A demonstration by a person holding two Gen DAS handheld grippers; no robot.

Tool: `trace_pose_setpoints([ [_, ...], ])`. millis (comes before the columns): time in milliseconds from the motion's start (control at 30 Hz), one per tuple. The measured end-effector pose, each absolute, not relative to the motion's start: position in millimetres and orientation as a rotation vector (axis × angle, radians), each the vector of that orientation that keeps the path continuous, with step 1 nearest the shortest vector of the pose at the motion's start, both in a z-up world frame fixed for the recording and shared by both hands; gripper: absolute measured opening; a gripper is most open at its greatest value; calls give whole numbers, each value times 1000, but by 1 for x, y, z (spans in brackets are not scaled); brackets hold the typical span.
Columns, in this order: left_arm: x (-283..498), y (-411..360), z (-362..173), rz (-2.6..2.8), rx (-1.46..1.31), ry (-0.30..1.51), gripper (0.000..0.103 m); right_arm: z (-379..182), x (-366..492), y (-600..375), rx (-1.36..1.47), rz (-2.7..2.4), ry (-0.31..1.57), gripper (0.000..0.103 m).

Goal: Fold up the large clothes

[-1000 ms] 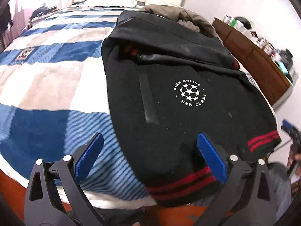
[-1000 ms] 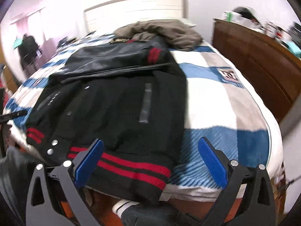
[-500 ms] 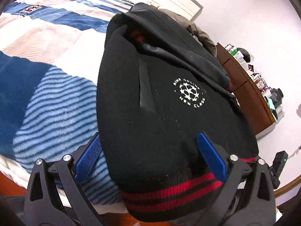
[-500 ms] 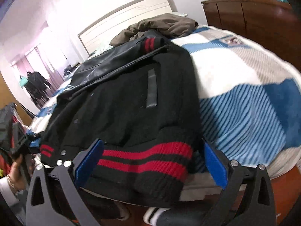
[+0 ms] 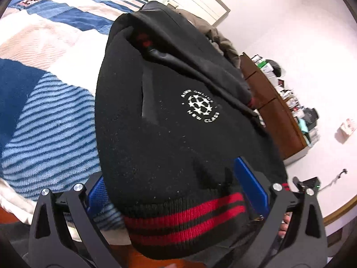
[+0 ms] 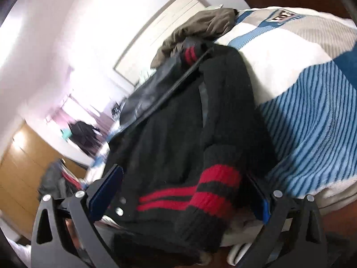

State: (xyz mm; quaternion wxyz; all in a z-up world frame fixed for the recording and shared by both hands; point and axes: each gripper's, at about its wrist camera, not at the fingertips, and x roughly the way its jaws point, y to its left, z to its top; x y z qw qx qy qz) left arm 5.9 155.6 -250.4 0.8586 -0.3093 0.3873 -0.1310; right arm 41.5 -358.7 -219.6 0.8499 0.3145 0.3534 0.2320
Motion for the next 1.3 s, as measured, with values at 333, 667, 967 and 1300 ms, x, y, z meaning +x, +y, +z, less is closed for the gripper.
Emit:
trace_pose_setpoints([
  [333, 16, 154, -264, -333, -581, 912, 97, -241, 59, -331, 602, 459, 949, 81],
  [667, 14, 144, -278, -364, -657, 974, 97, -253, 63, -339, 665, 450, 978, 63],
  [967, 16, 130, -269, -374, -655, 965, 83, -251, 65, -338, 642, 415, 975, 40],
  [1300, 24, 124, -216, -387, -545, 947, 50, -203, 67, -334, 663, 513, 954, 24],
])
